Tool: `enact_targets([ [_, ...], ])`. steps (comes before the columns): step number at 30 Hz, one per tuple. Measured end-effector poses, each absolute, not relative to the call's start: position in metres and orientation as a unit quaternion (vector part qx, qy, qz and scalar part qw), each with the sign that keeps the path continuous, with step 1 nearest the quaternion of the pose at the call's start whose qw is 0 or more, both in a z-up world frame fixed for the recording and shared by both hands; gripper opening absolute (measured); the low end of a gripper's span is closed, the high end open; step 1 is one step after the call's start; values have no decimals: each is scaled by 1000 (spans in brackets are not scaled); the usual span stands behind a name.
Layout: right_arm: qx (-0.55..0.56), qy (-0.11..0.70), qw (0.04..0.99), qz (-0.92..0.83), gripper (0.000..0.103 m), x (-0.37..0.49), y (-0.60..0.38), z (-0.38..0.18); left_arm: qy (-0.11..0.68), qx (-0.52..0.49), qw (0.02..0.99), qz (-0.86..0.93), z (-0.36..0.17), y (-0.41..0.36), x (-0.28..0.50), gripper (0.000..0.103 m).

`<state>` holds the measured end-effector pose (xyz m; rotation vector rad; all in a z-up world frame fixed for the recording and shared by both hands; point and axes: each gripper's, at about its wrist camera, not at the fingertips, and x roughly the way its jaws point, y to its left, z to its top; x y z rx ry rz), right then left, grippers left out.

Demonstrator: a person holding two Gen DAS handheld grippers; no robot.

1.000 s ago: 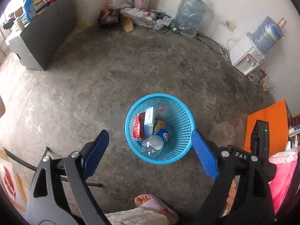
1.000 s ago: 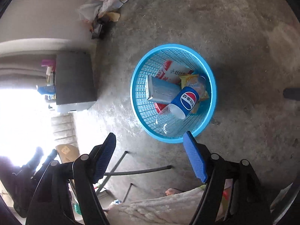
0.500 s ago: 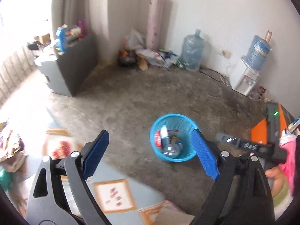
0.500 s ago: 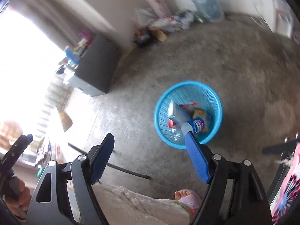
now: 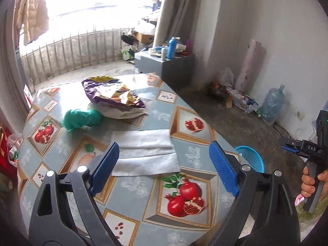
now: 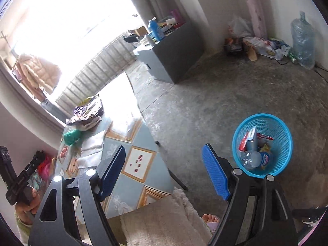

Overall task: Collect trash
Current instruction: 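Move both tools back over the table toward the tissues and green bag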

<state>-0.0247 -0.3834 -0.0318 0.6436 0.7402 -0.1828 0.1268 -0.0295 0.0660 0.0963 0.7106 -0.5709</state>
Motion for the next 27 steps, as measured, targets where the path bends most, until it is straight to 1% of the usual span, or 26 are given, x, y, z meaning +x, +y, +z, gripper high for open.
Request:
enact_targets([
  [3,290,366,882,-62,76,-2,-359,-23,345,26,903,-256,63,-8,140,84],
  [10,259,386,885,-22,68,45,-317,-12,337,2,910,-239,57,19,169,70],
  [12,257,393,883,-15,64,60,-309,-13,337,-7,912,-234,55,27,184,61],
  [13,256,397,881,-11,62,68,-305,-16,335,-10,913,-232,53,30,191,59],
  [15,256,407,877,-3,57,83,-297,-20,330,-16,917,-223,52,39,208,49],
  [16,254,412,875,2,54,91,-292,-23,328,-19,919,-218,51,43,217,46],
  [21,247,437,865,24,42,128,-270,-39,336,-20,922,-190,35,60,277,25],
  [24,234,449,861,38,37,151,-255,-46,347,-9,921,-177,25,66,311,23],
  [27,218,460,859,54,37,174,-241,-53,356,7,918,-173,15,66,340,23],
])
